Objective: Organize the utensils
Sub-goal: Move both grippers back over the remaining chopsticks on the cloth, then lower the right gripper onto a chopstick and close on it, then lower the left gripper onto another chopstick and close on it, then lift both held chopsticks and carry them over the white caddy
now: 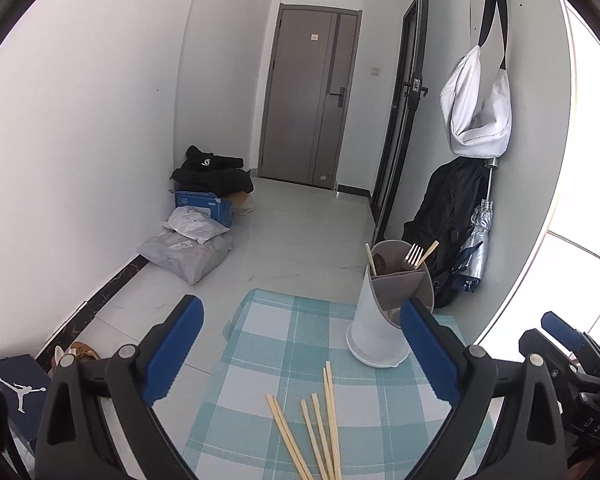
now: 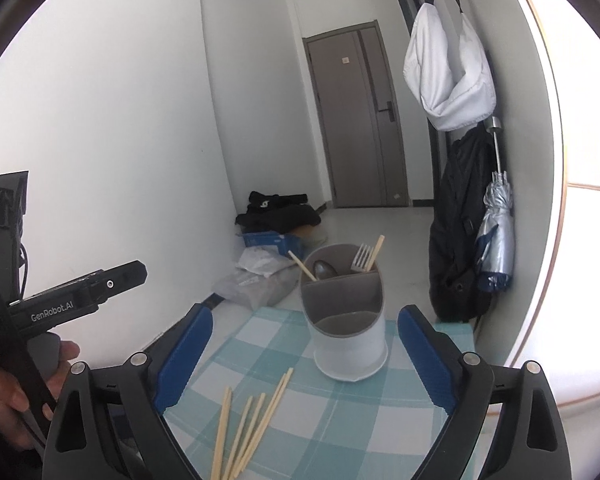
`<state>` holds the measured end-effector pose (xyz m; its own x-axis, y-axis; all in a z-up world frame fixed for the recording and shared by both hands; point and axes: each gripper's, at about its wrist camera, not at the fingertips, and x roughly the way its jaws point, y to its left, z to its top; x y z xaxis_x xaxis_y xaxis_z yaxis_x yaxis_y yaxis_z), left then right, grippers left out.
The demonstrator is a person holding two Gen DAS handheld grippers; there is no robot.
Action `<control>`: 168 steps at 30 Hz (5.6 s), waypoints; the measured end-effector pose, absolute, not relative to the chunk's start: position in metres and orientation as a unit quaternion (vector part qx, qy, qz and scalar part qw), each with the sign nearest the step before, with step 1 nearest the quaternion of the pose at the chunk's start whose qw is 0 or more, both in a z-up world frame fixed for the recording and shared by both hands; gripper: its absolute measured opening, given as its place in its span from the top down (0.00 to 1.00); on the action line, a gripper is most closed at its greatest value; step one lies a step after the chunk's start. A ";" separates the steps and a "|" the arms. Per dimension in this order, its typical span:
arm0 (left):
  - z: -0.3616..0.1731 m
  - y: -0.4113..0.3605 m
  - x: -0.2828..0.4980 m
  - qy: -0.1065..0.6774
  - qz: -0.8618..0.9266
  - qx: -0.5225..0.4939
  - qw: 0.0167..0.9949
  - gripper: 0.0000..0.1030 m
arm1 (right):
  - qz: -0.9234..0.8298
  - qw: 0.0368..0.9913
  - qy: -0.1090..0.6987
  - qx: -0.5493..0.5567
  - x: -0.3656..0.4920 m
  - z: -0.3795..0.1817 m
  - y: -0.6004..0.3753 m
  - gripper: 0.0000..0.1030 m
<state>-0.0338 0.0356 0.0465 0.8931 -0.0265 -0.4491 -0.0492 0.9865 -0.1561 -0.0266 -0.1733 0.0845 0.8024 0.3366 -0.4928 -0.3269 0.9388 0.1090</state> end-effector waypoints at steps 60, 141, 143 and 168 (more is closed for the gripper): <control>-0.017 0.116 -0.012 0.359 0.054 -0.232 0.902 0.06 | 0.175 0.783 0.578 -0.147 0.066 -0.113 -0.068 0.65; -0.127 0.051 0.031 0.614 0.097 -0.074 0.780 0.06 | 0.226 0.807 0.515 0.180 0.090 -0.049 -0.192 0.94; -0.127 0.051 0.039 0.616 0.097 -0.072 0.779 0.06 | 0.227 0.808 0.513 0.177 0.089 -0.048 -0.189 0.94; -0.107 0.062 0.081 0.588 0.071 -0.149 0.792 0.98 | 0.218 0.825 0.504 0.136 0.088 -0.045 -0.193 0.94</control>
